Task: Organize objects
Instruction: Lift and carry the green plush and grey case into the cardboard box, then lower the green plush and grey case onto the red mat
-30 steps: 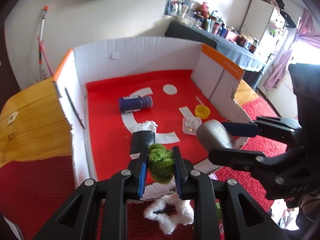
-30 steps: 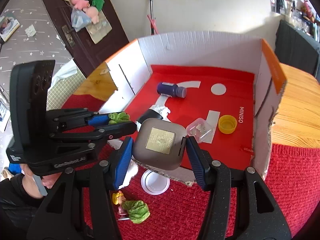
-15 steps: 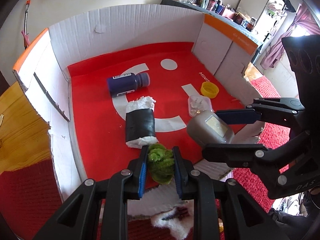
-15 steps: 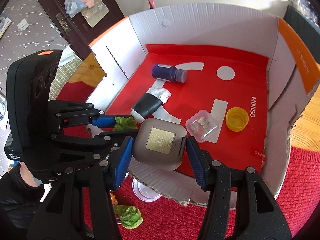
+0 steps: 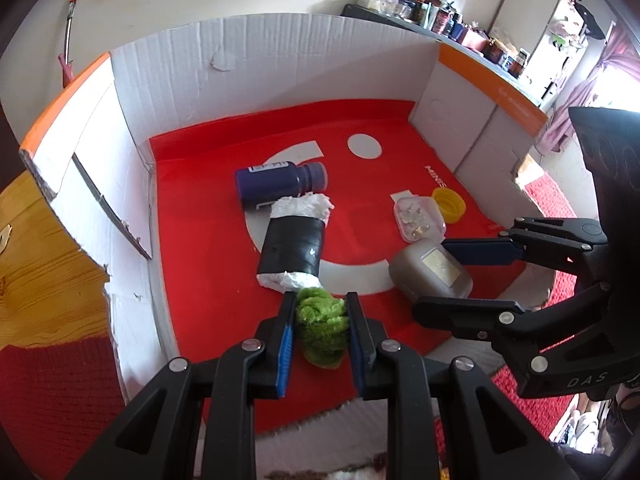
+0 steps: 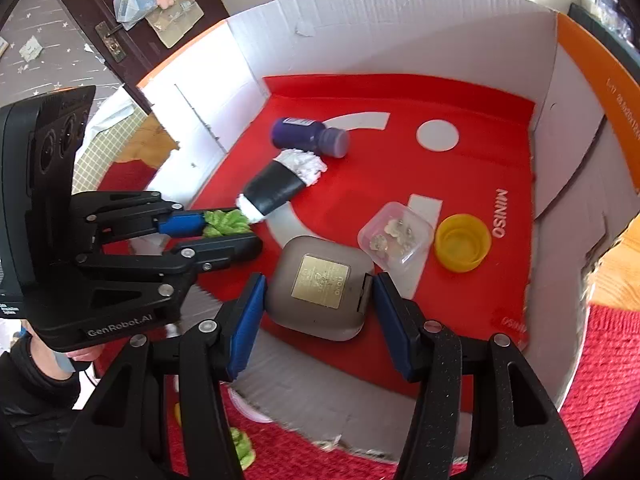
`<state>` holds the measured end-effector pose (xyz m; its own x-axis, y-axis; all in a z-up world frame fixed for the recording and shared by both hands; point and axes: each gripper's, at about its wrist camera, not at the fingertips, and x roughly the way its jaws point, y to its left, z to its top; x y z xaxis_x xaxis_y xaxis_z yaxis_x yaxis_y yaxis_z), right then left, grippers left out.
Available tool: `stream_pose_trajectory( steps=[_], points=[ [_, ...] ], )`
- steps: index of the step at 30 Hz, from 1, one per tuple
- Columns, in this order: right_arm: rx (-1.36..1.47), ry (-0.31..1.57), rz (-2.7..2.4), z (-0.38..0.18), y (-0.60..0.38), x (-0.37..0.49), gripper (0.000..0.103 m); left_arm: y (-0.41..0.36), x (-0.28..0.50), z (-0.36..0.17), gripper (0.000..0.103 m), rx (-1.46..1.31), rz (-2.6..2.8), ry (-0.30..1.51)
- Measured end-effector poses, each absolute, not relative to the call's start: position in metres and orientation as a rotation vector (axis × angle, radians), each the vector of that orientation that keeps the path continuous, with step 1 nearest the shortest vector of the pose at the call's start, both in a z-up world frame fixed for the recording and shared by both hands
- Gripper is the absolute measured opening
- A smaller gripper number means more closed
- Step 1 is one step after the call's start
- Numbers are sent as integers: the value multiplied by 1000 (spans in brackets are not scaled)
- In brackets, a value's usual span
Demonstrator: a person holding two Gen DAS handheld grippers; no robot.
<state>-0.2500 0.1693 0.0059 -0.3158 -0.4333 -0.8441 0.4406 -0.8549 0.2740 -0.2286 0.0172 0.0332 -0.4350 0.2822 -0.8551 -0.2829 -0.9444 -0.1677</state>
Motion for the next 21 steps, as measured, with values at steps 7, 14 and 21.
stream_pose_trajectory(
  steps=[7, 14, 21],
  points=[
    [1376, 65, -2263, 7, 177, -254, 53, 20, -236, 31, 24, -1414, 2461, -12],
    [1356, 104, -2321, 8, 182, -257, 53, 25, -237, 28, 24, -1381, 2534, 36],
    [1345, 142, -2340, 8, 179, -256, 53, 32, -233, 26, 24, -1341, 2587, 93]
  ],
)
